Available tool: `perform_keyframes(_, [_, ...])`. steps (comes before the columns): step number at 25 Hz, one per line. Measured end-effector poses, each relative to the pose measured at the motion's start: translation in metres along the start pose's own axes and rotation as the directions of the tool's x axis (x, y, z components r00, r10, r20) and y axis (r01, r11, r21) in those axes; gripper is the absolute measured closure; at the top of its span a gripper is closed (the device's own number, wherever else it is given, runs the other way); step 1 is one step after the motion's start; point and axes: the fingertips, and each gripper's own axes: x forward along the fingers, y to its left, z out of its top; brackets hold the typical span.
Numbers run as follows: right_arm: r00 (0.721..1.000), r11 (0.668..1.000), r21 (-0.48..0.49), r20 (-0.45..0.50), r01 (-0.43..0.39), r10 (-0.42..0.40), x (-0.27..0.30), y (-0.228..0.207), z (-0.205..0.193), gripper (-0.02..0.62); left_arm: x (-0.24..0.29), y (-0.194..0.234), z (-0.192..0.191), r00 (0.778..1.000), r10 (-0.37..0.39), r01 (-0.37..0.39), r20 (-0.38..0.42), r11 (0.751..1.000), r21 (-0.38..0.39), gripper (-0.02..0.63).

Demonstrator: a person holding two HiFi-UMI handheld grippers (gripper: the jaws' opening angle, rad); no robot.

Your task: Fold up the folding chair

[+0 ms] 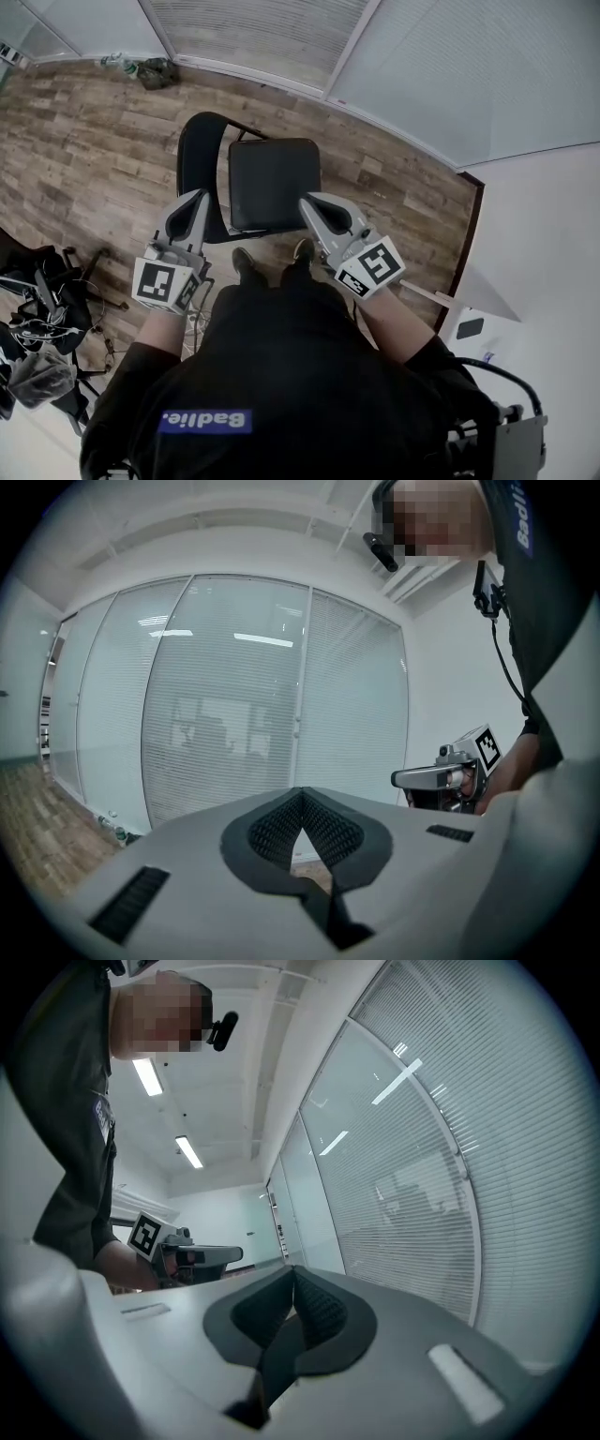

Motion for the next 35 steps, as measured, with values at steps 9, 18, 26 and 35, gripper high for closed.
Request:
perform_keyframes(9, [0.999,0.999,0.049,-0.045,-0.021,0.023,-0.001,-0.048,-0.032,0.581,0.024,0.013,-0.038,0.993,0.088,-0.09,-0.076,0.996,-0.01,0.601])
perform_keyframes(18, [0.995,0.993,0.119,-0.095,0.004,0.007,0.006,-0.083,-0.081,0.566,0.042,0.043,-0.077,0.976,0.151,-0.153,-0.156,0.988,0.004,0.6])
perform_keyframes(26, [0.985,0.988,0.149,-0.169,0.045,-0.019,0.026,-0.111,-0.131,0.546,0.047,0.084,-0.11,0.952,0.212,-0.213,-0.222,0.977,0.018,0.577])
perform_keyframes(35, [0.962,0.976,0.183,-0.264,0.122,-0.071,0.028,-0.135,-0.199,0.506,0.038,0.123,-0.163,0.903,0.269,-0.277,-0.336,0.961,0.025,0.483])
